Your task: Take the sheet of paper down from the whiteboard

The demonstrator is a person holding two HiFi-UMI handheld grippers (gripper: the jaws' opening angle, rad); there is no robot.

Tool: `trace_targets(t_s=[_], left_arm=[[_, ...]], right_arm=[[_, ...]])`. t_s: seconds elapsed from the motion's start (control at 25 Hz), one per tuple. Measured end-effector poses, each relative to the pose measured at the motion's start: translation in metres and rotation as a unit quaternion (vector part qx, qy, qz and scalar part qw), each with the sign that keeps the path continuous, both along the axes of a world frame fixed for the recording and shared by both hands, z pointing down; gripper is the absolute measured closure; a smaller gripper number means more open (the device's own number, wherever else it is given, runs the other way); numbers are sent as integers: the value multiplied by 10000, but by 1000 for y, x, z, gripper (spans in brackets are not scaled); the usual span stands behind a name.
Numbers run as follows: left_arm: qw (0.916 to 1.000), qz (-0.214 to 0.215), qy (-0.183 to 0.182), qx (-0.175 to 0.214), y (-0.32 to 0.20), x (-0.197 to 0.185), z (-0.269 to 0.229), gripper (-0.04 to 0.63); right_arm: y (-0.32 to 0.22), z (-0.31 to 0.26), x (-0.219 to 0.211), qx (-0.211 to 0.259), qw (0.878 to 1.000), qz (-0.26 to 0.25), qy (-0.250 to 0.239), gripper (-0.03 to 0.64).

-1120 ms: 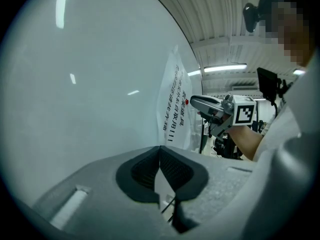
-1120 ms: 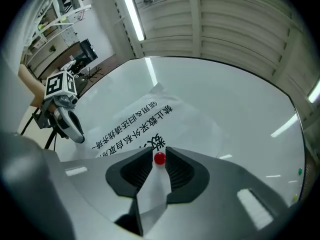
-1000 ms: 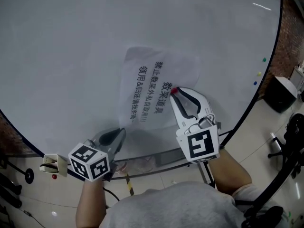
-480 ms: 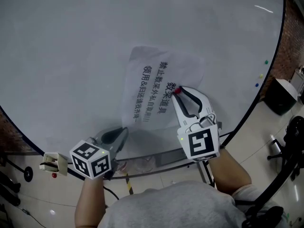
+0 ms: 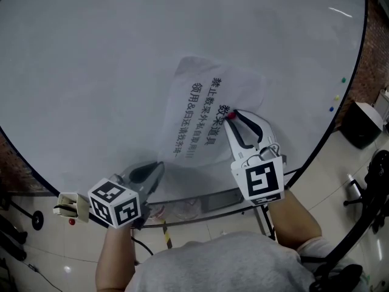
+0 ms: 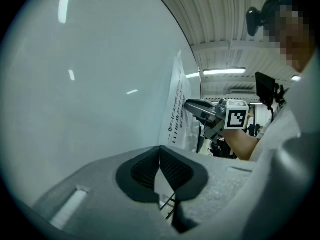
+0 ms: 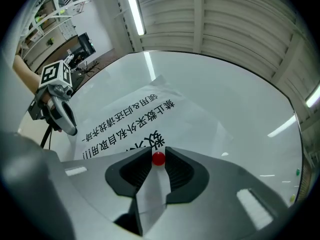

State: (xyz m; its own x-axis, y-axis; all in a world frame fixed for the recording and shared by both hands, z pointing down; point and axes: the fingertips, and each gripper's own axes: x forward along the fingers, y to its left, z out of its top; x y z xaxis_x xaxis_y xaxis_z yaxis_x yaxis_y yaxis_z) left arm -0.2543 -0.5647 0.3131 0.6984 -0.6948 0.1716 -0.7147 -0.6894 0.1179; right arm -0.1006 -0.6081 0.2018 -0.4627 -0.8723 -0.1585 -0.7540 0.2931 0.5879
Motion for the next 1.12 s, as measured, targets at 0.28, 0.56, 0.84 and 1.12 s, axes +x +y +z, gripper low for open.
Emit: trace_targets(t_s=[0.28, 0.56, 0.84, 1.12], left_arm=[[9996, -276, -28, -56, 8, -11, -10, 592], [9966, -799, -65, -215, 15, -13, -31, 592], [9918, -1259, -96, -214, 22, -114, 12, 592], [9791, -1972, -10, -491, 34, -174, 41, 592]], right_arm=[[0, 0, 6, -186, 9998, -106, 6, 535], [-2, -25, 50, -281, 9994, -106, -142, 535], [5, 15, -14, -285, 9995, -112, -114, 535], [2, 24, -17, -308, 9995, 45, -84, 535]])
